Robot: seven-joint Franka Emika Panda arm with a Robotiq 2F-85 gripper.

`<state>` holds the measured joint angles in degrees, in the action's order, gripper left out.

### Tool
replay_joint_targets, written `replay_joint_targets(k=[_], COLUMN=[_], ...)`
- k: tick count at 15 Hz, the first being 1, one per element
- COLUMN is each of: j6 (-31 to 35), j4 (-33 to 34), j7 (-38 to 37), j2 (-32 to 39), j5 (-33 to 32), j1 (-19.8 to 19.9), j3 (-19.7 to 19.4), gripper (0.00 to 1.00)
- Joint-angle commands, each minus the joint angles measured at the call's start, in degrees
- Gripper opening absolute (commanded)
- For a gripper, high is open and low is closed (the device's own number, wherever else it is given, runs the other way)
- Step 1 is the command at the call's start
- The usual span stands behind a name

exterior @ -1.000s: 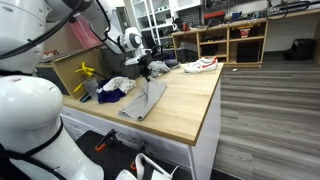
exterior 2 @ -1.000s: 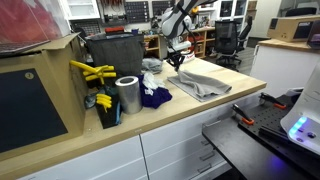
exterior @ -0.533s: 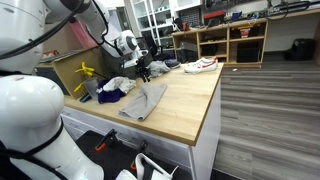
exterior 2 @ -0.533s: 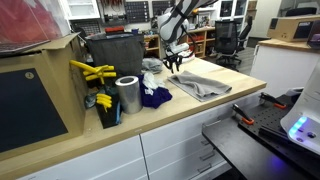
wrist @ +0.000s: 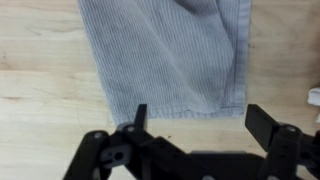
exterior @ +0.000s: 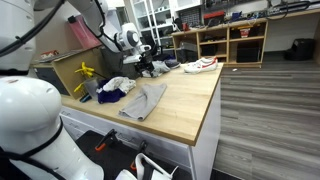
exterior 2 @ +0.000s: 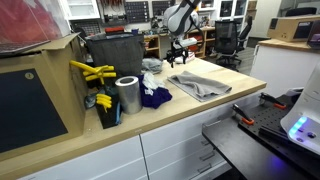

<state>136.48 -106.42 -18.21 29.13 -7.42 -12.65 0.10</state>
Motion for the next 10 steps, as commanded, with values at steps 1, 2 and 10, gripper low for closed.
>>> replay_joint_targets(k=[1, 2, 10], j6=[-4.02, -5.49, -8.49], j4=[-7.7, -8.67, -16.22], j7=[5.85, 6.91, 5.24], j2=[-6.35, -6.7, -6.07], j5=[4.94, 5.91, 5.56], j1=[2.77, 3.07, 0.71], j3=[3.42, 4.02, 6.33], gripper=[1.0, 1.0, 1.0])
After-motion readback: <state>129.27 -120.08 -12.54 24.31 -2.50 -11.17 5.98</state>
